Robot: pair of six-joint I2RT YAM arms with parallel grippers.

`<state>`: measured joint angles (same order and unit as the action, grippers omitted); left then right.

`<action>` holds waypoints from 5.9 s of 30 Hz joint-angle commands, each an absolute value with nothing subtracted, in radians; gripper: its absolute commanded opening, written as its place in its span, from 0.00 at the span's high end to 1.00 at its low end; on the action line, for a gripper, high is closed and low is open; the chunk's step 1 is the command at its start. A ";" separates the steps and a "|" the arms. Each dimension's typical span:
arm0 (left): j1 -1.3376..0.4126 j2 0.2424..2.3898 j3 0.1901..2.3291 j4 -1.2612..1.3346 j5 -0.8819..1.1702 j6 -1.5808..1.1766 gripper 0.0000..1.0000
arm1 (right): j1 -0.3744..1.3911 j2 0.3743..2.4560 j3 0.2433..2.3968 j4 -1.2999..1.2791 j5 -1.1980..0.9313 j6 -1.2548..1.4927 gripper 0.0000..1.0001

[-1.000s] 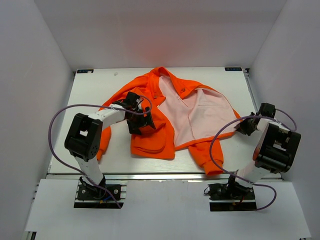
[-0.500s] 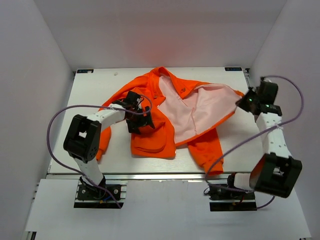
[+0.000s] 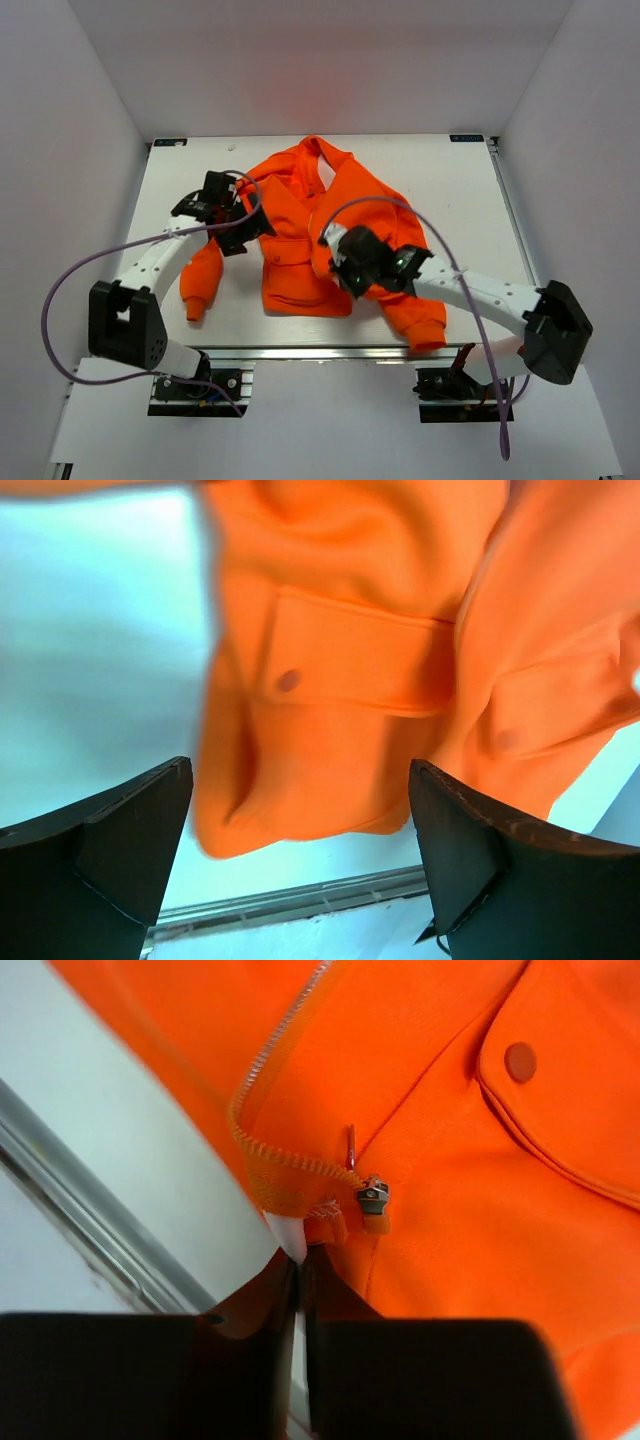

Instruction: Zip up the jacket

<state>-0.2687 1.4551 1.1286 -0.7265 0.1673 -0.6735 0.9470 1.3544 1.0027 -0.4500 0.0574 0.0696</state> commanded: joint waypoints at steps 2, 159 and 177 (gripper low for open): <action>-0.244 1.367 1.045 -0.782 0.133 -0.689 0.02 | 1.028 1.365 0.893 -0.469 0.092 0.118 0.70; -0.842 1.826 1.063 -0.680 0.113 -0.522 1.00 | 0.861 1.341 0.580 -0.148 -0.049 0.393 1.00; -0.844 1.249 0.997 -0.419 0.023 -0.681 1.00 | 0.827 0.785 0.144 0.727 -0.040 0.744 1.00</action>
<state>-0.8398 1.2861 1.0435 -0.5049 0.0452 -0.6224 0.8257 0.7948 0.1448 0.5274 -0.0906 0.6495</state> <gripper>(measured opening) 0.034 0.036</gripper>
